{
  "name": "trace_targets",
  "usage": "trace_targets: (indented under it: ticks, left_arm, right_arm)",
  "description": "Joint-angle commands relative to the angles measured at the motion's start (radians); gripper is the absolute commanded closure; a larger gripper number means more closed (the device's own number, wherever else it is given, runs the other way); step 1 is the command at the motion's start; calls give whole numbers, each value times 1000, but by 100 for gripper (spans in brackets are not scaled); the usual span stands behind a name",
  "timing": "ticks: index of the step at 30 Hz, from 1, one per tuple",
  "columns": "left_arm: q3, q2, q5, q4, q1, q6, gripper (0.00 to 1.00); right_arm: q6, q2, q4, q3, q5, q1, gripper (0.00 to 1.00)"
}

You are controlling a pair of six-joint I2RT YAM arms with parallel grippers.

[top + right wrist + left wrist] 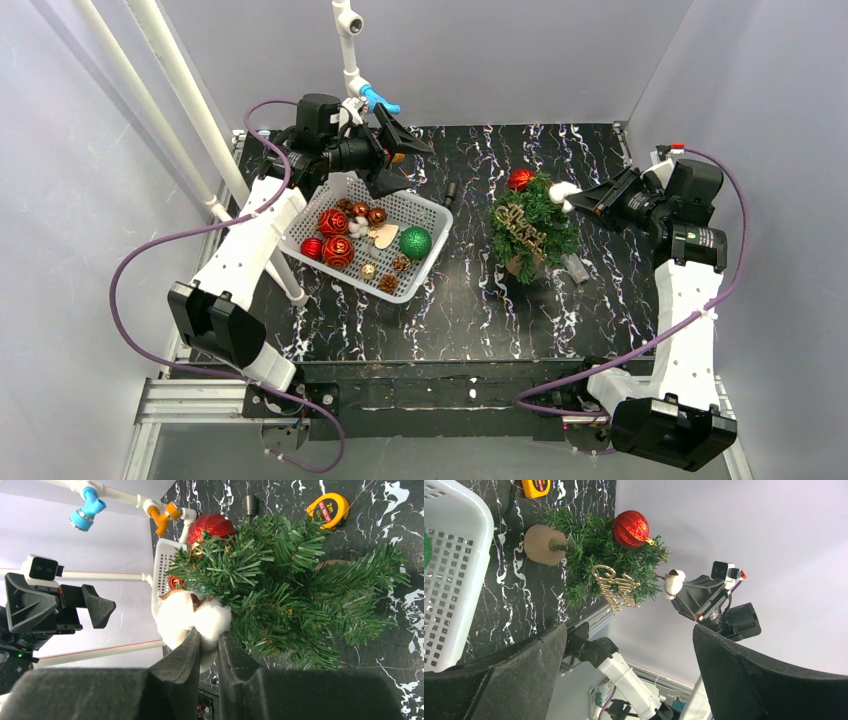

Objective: Decorate the small christmas tree

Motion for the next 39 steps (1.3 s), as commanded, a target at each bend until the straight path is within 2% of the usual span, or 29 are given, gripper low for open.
trace_targets:
  ticks: [1,11,24,25,30,33,35,39]
  left_arm:
    - [-1,-11,47,15,5,-3,2]
    - [-4,-24,42,18,5,-11,2]
    - [-25,-45,39,12,4,-9,2]
    - [-27,-47,40,12,4,-10,2]
    - [-31,-51,36,14,4,-9,2]
    - [-32,-54,36,12,5,-9,2]
    - [-33,-56,35,12,5,-9,2]
    - [-38,-62,34,8,4,-6,2]
  right_arm:
    - [-41,-15,13,-17,-39,15,99]
    - [-115,14,-83,93,85,103,99]
    - [-101,-2,-16,-30,107,109,99]
    - [-101,-6,-16,-27,106,109,95]
    - [-117,-34,-43,21,135,109,63]
    - [-126,-53,-60,48,145,109,46]
    - [-125,-65,-69,59,151,109,40]
    - [-144,-78,-115,81,195,110,37]
